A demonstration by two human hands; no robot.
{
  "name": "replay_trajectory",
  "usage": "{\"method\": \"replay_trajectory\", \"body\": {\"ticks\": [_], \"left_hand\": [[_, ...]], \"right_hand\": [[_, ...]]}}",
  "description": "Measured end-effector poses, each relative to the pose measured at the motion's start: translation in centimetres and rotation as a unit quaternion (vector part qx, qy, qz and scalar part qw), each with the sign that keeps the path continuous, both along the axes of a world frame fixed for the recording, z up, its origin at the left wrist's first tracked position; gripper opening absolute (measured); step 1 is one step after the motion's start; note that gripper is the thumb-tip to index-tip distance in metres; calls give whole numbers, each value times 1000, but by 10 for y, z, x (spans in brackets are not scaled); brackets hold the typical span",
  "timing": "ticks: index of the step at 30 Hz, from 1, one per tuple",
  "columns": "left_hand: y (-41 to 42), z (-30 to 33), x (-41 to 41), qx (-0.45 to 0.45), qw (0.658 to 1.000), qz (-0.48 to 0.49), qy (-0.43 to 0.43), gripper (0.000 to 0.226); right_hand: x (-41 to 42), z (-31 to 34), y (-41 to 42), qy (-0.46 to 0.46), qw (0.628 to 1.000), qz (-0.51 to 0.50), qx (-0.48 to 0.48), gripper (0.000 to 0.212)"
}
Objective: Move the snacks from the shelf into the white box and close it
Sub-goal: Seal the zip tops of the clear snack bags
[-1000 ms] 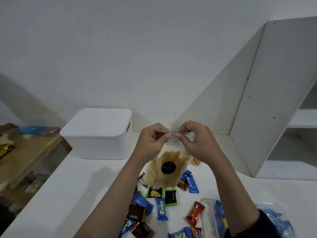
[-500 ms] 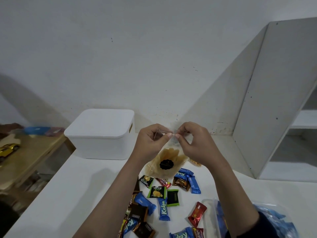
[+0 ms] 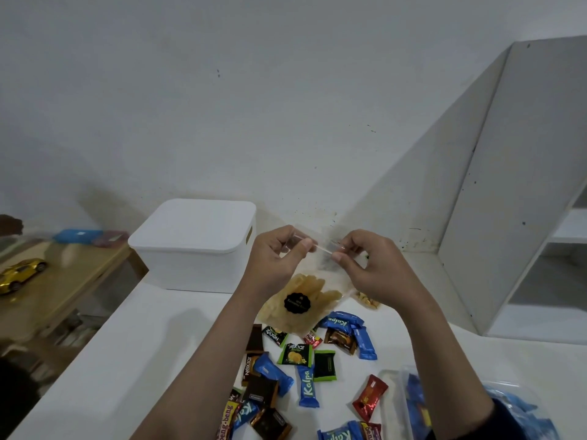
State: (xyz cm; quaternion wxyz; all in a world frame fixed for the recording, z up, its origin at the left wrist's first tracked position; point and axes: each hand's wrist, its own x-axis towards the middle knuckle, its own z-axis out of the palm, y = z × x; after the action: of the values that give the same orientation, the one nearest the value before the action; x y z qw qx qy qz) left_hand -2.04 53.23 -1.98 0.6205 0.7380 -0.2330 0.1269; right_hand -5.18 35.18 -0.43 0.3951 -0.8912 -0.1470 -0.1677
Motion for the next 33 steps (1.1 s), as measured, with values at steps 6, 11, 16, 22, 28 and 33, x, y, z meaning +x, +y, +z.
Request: {"method": "replay_trajectory", "body": {"ticks": [6, 11, 16, 22, 28, 33], "left_hand": [[3, -1, 0, -45, 996, -39, 60, 18], [8, 2, 2, -34, 994, -72, 75, 3], [4, 0, 7, -26, 992, -68, 101, 12], [-1, -2, 6, 12, 998, -34, 55, 7], [-6, -2, 2, 17, 999, 20, 28, 7], [-1, 9, 9, -15, 998, 35, 46, 17]], "right_hand": [[2, -6, 5, -22, 998, -19, -47, 12], [5, -8, 2, -22, 999, -21, -44, 7], [4, -8, 5, -48, 998, 16, -35, 9], [-1, -7, 11, -83, 995, 48, -35, 14], [1, -5, 13, -78, 996, 51, 12, 13], [1, 5, 3, -11, 998, 21, 60, 4]]}}
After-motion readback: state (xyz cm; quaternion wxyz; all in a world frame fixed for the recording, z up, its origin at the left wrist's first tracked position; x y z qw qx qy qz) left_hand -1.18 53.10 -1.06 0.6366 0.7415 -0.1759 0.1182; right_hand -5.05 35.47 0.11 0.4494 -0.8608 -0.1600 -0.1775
